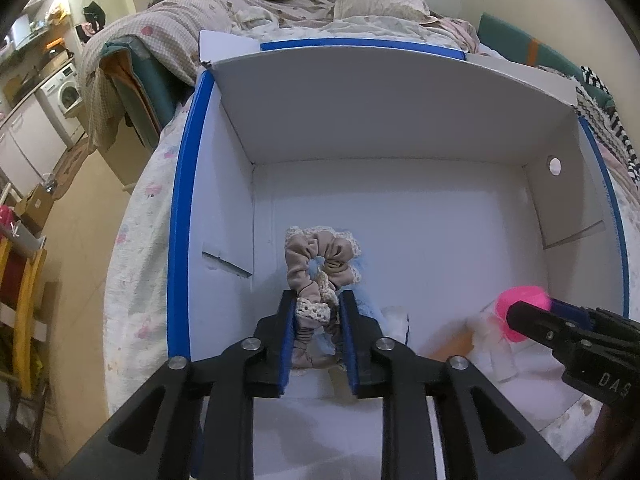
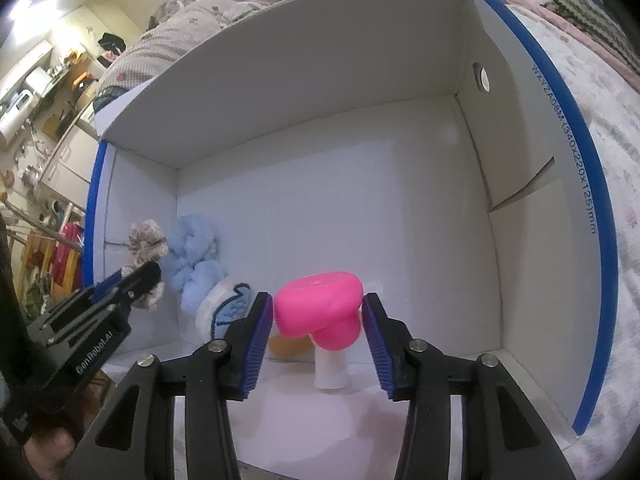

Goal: Organize soft objects
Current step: 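Open both grippers to drop the scrunchie and pink plush into the box, then withdraw both grippers out of the box toward the remaining items, then grasp the clear plastic bag with the left gripper while the right gripper grasps the cream fluffy scrunchie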

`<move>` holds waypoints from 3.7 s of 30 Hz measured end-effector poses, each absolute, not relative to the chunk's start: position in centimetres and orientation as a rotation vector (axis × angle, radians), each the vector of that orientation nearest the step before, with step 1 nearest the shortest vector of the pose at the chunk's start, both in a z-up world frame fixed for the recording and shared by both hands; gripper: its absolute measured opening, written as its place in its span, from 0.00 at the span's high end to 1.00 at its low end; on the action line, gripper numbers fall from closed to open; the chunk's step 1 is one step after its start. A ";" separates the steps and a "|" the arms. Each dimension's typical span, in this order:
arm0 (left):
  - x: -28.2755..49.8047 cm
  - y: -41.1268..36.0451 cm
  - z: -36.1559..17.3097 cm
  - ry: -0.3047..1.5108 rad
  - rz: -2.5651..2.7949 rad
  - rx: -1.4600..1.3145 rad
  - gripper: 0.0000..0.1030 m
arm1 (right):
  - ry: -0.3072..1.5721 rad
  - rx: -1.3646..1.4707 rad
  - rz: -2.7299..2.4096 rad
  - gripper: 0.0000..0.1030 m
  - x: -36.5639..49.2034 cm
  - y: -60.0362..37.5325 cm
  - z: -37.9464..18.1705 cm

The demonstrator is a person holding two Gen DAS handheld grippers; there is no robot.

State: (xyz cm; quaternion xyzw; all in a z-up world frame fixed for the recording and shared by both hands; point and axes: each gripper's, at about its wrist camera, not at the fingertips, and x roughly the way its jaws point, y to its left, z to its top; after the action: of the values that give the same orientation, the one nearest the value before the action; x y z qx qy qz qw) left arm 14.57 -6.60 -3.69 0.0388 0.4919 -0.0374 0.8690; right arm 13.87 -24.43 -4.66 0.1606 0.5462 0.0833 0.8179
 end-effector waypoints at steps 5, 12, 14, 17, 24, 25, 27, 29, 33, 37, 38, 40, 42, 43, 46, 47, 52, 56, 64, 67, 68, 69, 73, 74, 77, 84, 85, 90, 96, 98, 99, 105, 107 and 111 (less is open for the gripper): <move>14.1 -6.2 -2.6 0.983 -0.082 0.044 0.42 | 1.118 0.377 0.193 0.17 13.7 -24.7 -3.8; 13.6 -6.0 -1.6 0.938 -0.061 0.062 0.33 | 1.038 0.428 0.191 0.00 13.4 -25.6 -2.3; 13.6 -5.9 -1.6 0.945 -0.056 0.057 0.33 | 1.042 0.426 0.187 0.00 13.5 -25.7 -2.4; 13.3 -5.7 -1.4 0.944 -0.048 0.051 0.33 | 1.048 0.418 0.192 0.00 13.4 -25.4 -2.3; 11.7 -4.8 0.1 0.913 -0.055 0.043 0.33 | 1.040 0.379 0.178 0.00 12.4 -25.0 -1.8; 11.3 -4.6 0.4 0.903 -0.049 0.047 0.33 | 1.040 0.377 0.175 0.00 12.2 -25.0 -1.8; 10.5 -4.3 0.8 0.881 -0.031 0.065 0.33 | 1.040 0.377 0.167 0.00 11.6 -25.2 -1.6; 9.9 -3.8 1.0 0.876 -0.025 0.063 0.33 | 1.039 0.378 0.158 0.00 10.9 -25.5 -1.4; 8.6 -2.9 1.3 0.875 -0.004 0.052 0.33 | 1.037 0.372 0.140 0.00 9.6 -25.7 -1.1; 7.3 -1.9 1.4 0.875 0.022 0.046 0.33 | 1.038 0.360 0.126 0.00 8.3 -25.8 -0.9; 7.0 -1.6 1.3 0.880 0.029 0.039 0.33 | 1.039 0.359 0.124 0.00 8.0 -25.8 -0.9; 6.5 -0.8 1.0 0.893 0.042 0.024 0.32 | 1.049 0.356 0.115 0.00 7.3 -25.8 -1.1; 6.0 0.0 0.5 0.910 0.060 0.014 0.33 | 1.044 0.342 0.109 0.00 6.8 -25.7 -1.1; 6.0 0.3 0.3 0.920 0.068 0.008 0.33 | 1.038 0.334 0.107 0.00 6.6 -25.6 -1.0; 5.4 1.7 -0.4 0.949 0.095 -0.017 0.33 | 1.020 0.326 0.109 0.00 6.0 -25.8 -0.6; 5.2 2.2 -0.6 0.956 0.104 -0.025 0.33 | 1.014 0.326 0.108 0.00 5.8 -25.9 -0.5; 4.5 3.4 -1.6 0.985 0.118 -0.038 0.31 | 1.004 0.351 0.088 0.00 4.8 -26.6 -0.3; 4.3 2.7 -1.8 0.982 0.104 -0.049 0.25 | 1.053 0.392 0.078 0.00 4.7 -26.7 -1.3; 4.1 -2.2 -2.3 0.975 -0.045 0.015 0.19 | 1.140 0.369 0.043 0.00 5.2 -26.4 -3.3; 3.8 -4.0 -3.7 1.025 -0.085 0.045 0.19 | 1.158 0.399 0.039 0.00 5.2 -27.0 -3.8; 3.7 -4.7 -4.4 1.049 -0.102 0.051 0.19 | 1.161 0.408 0.043 0.00 5.3 -27.1 -3.9; 3.8 -5.4 -5.1 1.079 -0.121 0.056 0.19 | 1.162 0.410 0.046 0.00 5.3 -27.2 -4.0; 4.2 -6.6 -7.2 1.145 -0.153 0.030 0.19 | 1.171 0.407 0.046 0.00 5.2 -27.4 -4.1; 4.5 -6.8 -7.8 1.159 -0.157 0.019 0.19 | 1.174 0.412 0.045 0.00 5.1 -27.5 -4.1; 5.4 -7.3 -9.4 1.199 -0.157 -0.002 0.19 | 1.191 0.415 0.044 0.00 4.9 -27.9 -4.3; 8.1 -8.4 -12.0 1.233 -0.125 -0.006 0.19 | 1.252 0.415 0.020 0.00 5.1 -28.7 -6.0; 8.5 -8.3 -12.3 1.236 -0.118 -0.018 0.19 | 1.259 0.416 0.020 0.00 5.2 -28.7 -6.2; 9.3 -8.4 -12.8 1.253 -0.115 -0.020 0.53 | 1.295 0.384 0.026 0.00 6.2 -27.9 -7.4; 9.5 -8.4 -12.6 1.292 -0.119 0.014 0.87 | 1.361 0.268 0.081 0.00 8.3 -25.0 -9.5; 9.3 -7.4 -12.2 1.290 -0.113 0.023 0.87 | 1.381 0.226 0.094 0.00 8.8 -23.9 -10.1; 9.2 -7.2 -12.0 1.287 -0.111 0.032 0.87 | 1.393 0.214 0.104 0.00 8.9 -23.4 -10.5; 8.0 -5.1 -11.1 1.265 -0.089 0.049 0.87 | 1.410 0.167 0.119 0.24 9.6 -22.2 -11.4; 7.3 -4.4 -10.6 1.252 -0.072 0.060 0.87 | 1.407 0.159 0.115 0.47 9.5 -22.3 -11.4; 5.8 -3.4 -10.0 1.236 -0.066 0.071 0.87 | 1.393 0.113 0.126 0.77 9.1 -21.8 -10.8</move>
State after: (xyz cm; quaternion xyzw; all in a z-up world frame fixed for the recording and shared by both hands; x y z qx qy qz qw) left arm 5.76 -3.40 -10.01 0.0331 0.5792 -0.0310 0.8140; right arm 9.07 -21.80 -10.82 0.0520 0.6409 0.0578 0.7637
